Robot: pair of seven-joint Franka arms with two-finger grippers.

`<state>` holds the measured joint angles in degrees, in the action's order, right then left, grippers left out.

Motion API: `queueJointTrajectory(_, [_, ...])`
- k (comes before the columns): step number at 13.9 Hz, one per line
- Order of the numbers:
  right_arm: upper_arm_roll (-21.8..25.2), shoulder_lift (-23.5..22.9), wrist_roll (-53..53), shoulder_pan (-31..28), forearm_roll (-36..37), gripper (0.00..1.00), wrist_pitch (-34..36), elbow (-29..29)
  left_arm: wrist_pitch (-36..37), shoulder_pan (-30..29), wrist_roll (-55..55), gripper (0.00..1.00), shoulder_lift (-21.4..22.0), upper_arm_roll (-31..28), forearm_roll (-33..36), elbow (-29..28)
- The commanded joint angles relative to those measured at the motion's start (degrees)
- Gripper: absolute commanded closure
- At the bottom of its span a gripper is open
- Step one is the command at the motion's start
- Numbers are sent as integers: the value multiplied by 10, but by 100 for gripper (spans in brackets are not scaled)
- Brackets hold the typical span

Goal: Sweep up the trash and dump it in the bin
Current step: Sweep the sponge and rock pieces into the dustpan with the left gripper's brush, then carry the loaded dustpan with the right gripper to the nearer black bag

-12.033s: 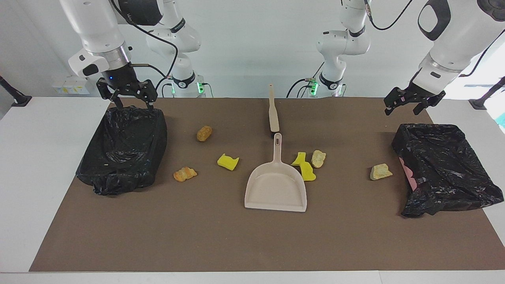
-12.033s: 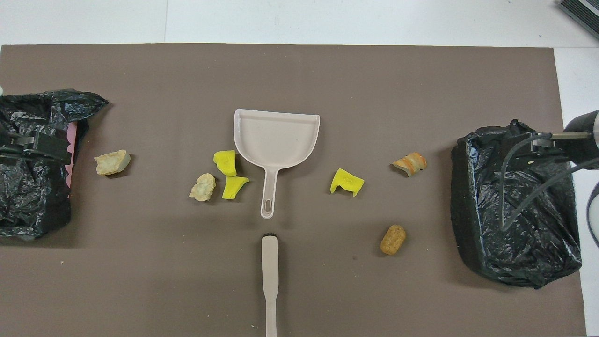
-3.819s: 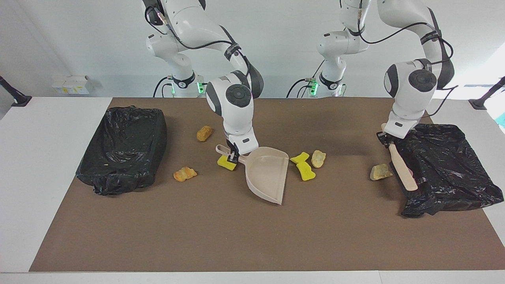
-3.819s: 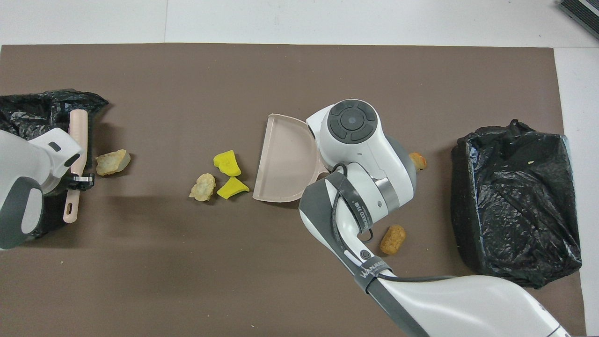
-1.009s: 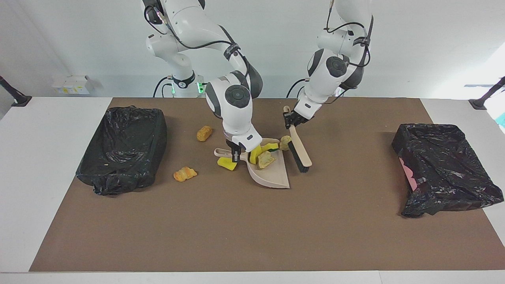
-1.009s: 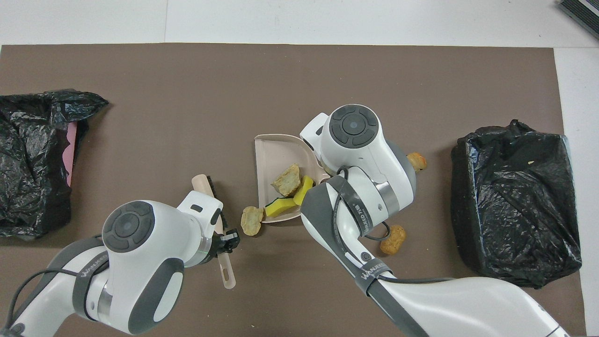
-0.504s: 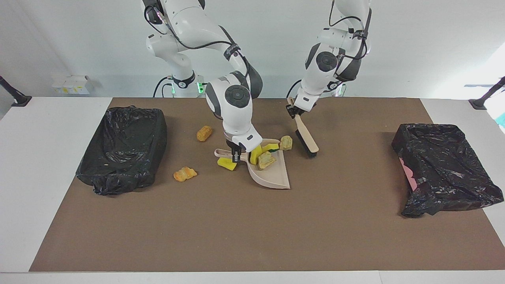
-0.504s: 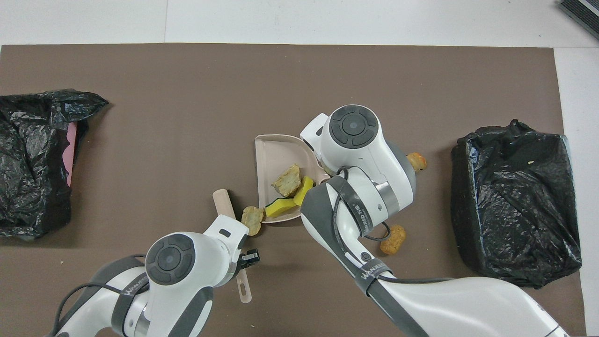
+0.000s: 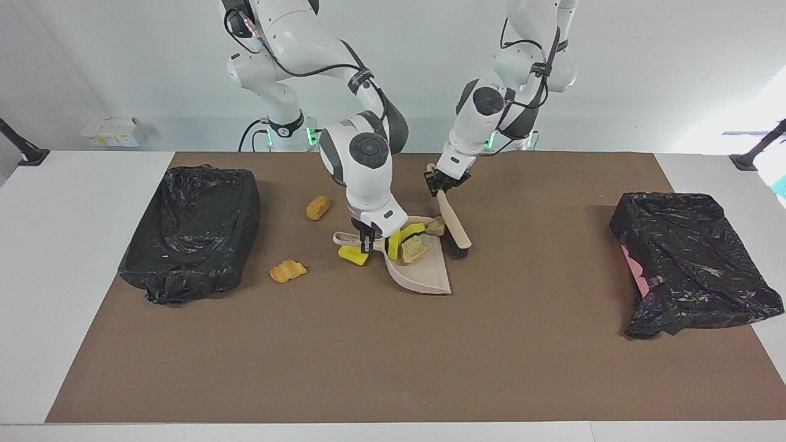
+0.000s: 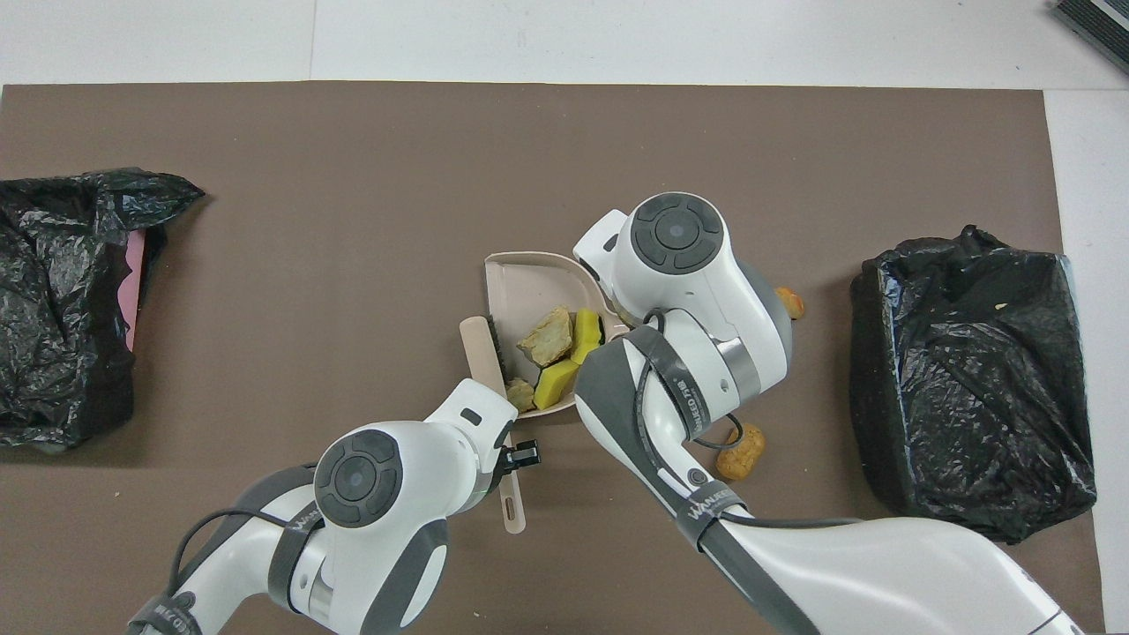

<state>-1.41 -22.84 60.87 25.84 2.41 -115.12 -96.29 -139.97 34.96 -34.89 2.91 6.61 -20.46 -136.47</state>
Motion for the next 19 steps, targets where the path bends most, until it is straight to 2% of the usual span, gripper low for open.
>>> queueJointTrajectory(1, [-6, 12, 11, -8, -9, 100, -17, -14, -9, 14, 14, 100, -12, -5, -19, 11])
queueJointTrajectory(6, [-6, 10, 7, -9, -11, 100, -29, -15, -14, -18, 10, 100, -18, -8, -15, 27])
queueJointTrajectory(11, [-4, 24, -9, -21, -50, 100, -29, -12, 60, -46, 11, 100, 2, -12, 22, 23])
queueJointTrajectory(14, [-6, 58, 26, -70, -59, 100, -26, -16, 111, -39, -1, 100, 18, -10, 81, 16])
queueJointTrajectory(16, [-5, 77, 71, -95, -90, 100, -14, -21, 111, -30, -8, 100, 37, -5, 81, -7])
queueJointTrajectory(19, [-5, 111, 123, -154, -93, 100, 44, -26, 111, 20, -27, 100, 76, -4, 81, -51])
